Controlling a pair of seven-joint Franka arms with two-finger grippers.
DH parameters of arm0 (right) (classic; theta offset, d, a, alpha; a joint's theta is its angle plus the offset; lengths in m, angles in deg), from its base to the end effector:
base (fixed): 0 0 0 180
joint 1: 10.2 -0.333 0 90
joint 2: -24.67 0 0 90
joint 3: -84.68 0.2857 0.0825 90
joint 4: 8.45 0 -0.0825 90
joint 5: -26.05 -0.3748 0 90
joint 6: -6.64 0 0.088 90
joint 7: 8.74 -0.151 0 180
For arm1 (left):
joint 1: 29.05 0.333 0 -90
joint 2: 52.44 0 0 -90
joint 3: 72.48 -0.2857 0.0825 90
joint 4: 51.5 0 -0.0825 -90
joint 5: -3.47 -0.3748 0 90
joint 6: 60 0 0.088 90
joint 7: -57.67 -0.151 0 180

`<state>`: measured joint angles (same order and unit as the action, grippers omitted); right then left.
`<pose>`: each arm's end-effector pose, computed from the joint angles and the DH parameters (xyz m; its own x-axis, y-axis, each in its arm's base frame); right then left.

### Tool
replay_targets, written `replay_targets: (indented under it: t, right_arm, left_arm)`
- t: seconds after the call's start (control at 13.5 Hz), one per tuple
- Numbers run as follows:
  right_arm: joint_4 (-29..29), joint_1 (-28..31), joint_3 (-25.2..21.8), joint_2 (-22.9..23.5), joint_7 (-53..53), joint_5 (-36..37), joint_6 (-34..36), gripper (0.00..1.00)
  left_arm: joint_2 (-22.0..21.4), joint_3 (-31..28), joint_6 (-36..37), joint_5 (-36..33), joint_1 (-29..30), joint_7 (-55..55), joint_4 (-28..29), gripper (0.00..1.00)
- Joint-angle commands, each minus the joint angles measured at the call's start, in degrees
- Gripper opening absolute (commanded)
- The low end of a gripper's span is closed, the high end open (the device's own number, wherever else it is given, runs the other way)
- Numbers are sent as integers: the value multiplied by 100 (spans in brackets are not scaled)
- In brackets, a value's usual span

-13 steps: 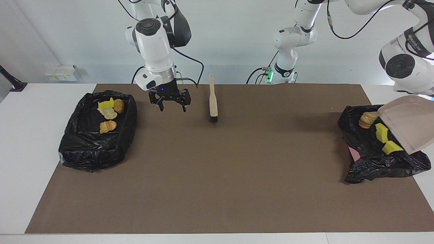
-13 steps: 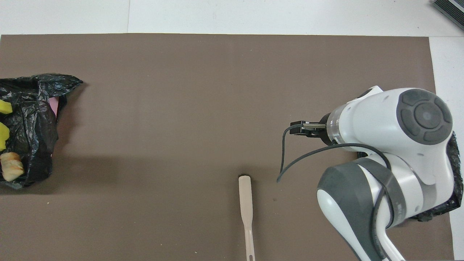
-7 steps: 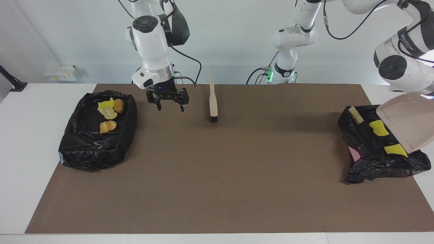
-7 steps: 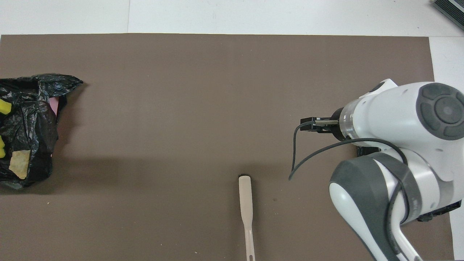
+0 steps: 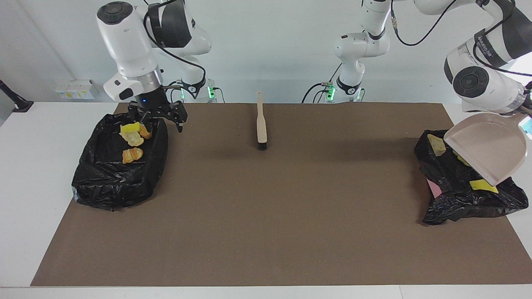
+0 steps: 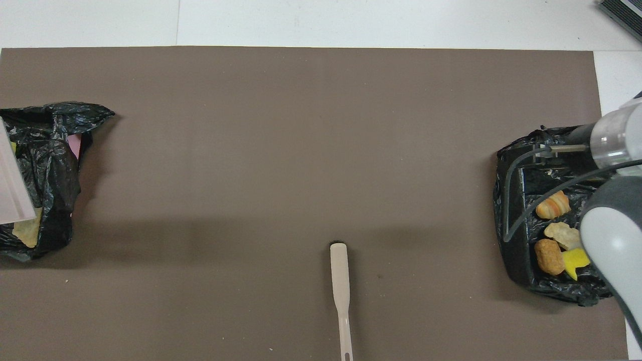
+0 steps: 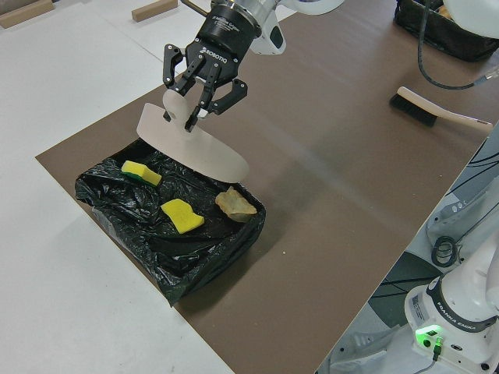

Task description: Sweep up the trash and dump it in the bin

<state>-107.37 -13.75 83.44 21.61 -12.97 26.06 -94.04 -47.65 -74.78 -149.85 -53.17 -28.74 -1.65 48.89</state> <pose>0.5483 0.0219 0.5234 0.9959 -0.0337 0.0837 -0.0332 -0.9994 -0.0072 0.5459 0.1507 0.4896 0.3252 -0.4547 -0.8291 -0.9275 -0.3243 -0.1859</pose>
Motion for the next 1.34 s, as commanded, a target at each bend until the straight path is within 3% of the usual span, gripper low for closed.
replay_targets:
  t: [0.0, 0.3, 0.52, 0.74, 1.04, 1.26]
  right_arm:
    - [627, -23, -261, 16, 351, 131, 644, 100]
    - [1060, -14, -517, -212, 484, 105, 1569, 100]
    - [762, -14, -474, -414, 432, 79, 1517, 100]
    - [699, -14, -465, -432, 431, 52, 1526, 100]
    - [699, -14, -456, -423, 432, 61, 1455, 100]
    - [743, -23, -456, -406, 431, 61, 1473, 100]
  left_arm:
    - [-84, -25, 755, 862, -346, 892, -64, 0]
    - [-232, 2, 1302, 2294, -777, 1878, 23, 0]
    - [-400, -7, 1329, 3288, -1304, 2334, 243, 0]
    - [-436, 2, 1321, 4299, -2033, 3842, 270, 0]
    - [-138, -7, 891, 5319, -2887, 5725, 208, 0]
    - [336, -7, 417, 6075, -3308, 6808, -19, 0]
